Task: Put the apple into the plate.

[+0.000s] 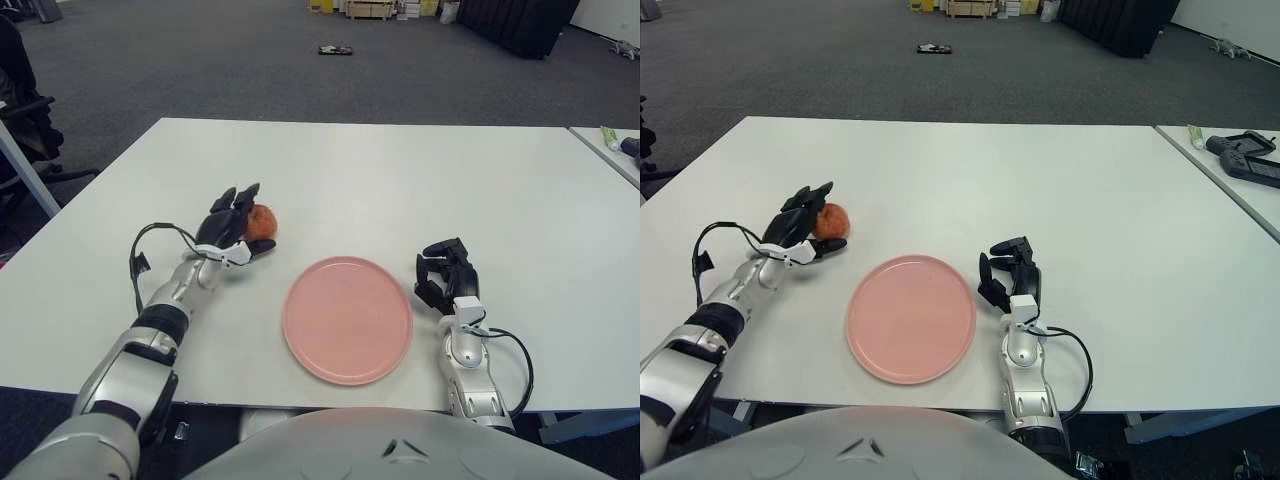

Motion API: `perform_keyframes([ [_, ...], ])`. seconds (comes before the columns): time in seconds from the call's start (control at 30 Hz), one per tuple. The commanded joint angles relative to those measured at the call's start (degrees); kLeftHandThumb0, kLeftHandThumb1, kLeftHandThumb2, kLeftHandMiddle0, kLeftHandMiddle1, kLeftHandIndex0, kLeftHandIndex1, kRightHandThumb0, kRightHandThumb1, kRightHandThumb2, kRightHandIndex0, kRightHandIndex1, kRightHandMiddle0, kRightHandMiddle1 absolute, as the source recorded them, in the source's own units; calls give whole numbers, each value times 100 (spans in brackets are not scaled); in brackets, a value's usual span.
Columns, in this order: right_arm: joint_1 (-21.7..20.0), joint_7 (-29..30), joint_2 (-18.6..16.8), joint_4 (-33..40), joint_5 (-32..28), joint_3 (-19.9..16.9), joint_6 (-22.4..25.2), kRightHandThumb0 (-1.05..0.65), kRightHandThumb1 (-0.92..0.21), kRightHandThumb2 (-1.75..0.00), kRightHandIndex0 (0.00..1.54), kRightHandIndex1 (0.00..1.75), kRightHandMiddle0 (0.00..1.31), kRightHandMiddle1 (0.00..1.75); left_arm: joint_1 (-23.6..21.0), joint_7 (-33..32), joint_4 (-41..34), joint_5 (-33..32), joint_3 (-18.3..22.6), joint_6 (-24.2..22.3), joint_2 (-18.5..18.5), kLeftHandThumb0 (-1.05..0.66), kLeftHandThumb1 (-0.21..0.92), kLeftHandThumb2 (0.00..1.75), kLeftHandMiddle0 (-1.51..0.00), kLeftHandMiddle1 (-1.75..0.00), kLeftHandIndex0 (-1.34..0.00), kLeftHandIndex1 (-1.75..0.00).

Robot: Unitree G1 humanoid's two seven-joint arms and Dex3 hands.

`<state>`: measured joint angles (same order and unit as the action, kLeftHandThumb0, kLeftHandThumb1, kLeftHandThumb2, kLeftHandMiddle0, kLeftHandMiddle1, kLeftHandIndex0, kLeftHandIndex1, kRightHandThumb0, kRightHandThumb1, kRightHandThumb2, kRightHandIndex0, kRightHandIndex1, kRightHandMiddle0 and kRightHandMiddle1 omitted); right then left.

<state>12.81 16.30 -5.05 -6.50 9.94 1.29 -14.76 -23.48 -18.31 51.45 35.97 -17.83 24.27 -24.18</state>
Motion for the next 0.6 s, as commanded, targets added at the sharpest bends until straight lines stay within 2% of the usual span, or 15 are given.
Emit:
perform_keyframes([
  [0.0,33,0,17,-95,-35,-61,51,-38,-68,-86,61,137,34,175,-174,118,9,101,-155,70,-87,-96,72,55,0,-19,0,-38],
  [0.57,55,18,-21,-29,-37,-107,117,-38,-69,-85,62,138,34,175,-578,164,301,483,-749,619,-267,-98,78,49,0,-26,0,-42],
])
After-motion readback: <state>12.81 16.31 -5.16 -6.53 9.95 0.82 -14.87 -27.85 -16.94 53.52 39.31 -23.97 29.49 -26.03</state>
